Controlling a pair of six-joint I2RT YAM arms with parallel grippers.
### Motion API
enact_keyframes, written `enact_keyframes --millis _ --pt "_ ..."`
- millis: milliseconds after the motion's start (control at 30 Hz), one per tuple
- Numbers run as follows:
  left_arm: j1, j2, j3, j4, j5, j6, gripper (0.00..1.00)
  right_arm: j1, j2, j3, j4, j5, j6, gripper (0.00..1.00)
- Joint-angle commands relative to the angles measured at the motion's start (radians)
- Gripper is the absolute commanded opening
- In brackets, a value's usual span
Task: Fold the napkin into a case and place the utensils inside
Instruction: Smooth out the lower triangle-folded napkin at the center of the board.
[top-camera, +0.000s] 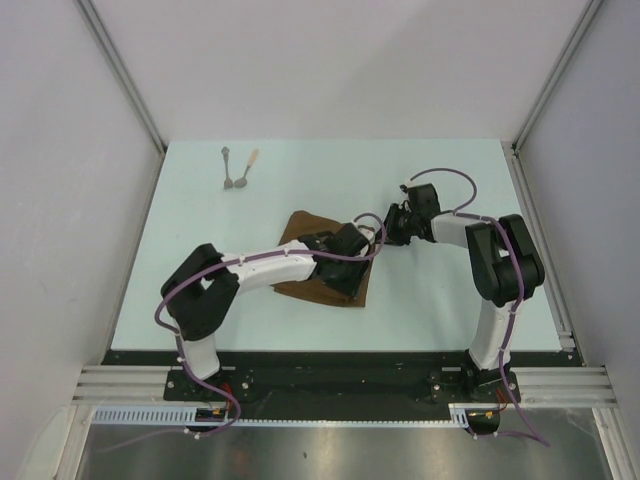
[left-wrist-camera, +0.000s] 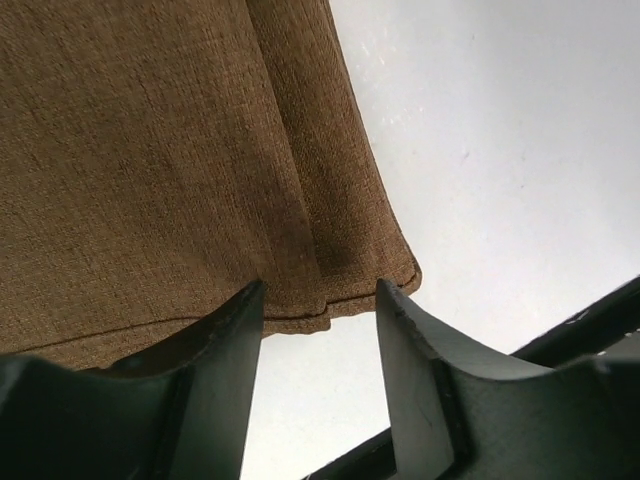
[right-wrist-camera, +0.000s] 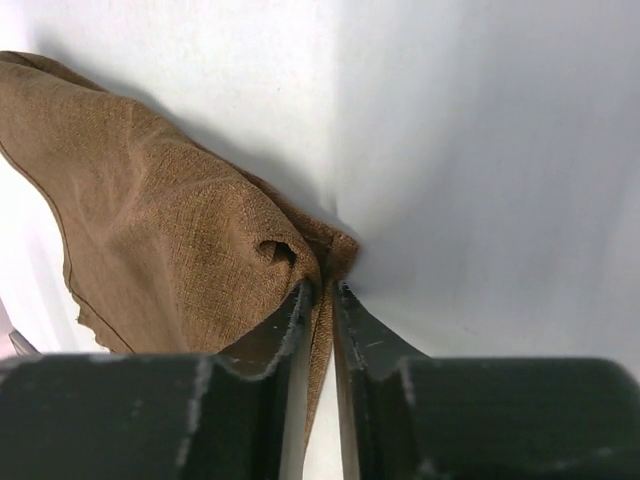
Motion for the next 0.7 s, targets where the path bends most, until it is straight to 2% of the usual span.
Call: enact_keyframes --millis 0,200,300,333,367,433,467,667 --pt "-0.022 0.023 0.046 -0.031 -0.057 0.029 0.51 -0.006 0.028 0.031 0.006 0.028 -0.027 0.13" --pt "-0.035 0.063 0.075 -0.054 -0.08 0.023 0.43 -0.015 0.025 0.016 0.012 0.018 -0.022 0.08" --pt "-0.035 0.074 0.083 -0.058 -0.096 0.023 0.34 -0.023 0.022 0.007 0.014 0.014 -0.023 0.06" --pt "-0.035 0.076 0.089 -0.061 -0.1 0.023 0.3 -0.024 0.022 0.005 0.015 0.011 -0.022 0.05" --pt "-0.035 0.077 0.094 -0.065 -0.102 0.023 0.18 -0.029 0.021 0.001 0.014 0.009 -0.022 0.04" --pt "-0.035 0.068 0.106 -0.066 -0.081 0.021 0.09 -0.033 0.025 -0.003 0.014 0.0 -0.02 0.02" --pt "-0.041 0.062 0.112 -0.065 -0.071 0.018 0.0 -0.033 0.027 -0.001 0.044 -0.005 -0.02 0.02" --pt "-0.061 0.068 0.193 -0.104 0.0 -0.002 0.0 -0.038 0.024 -0.007 0.054 -0.014 -0.013 0.0"
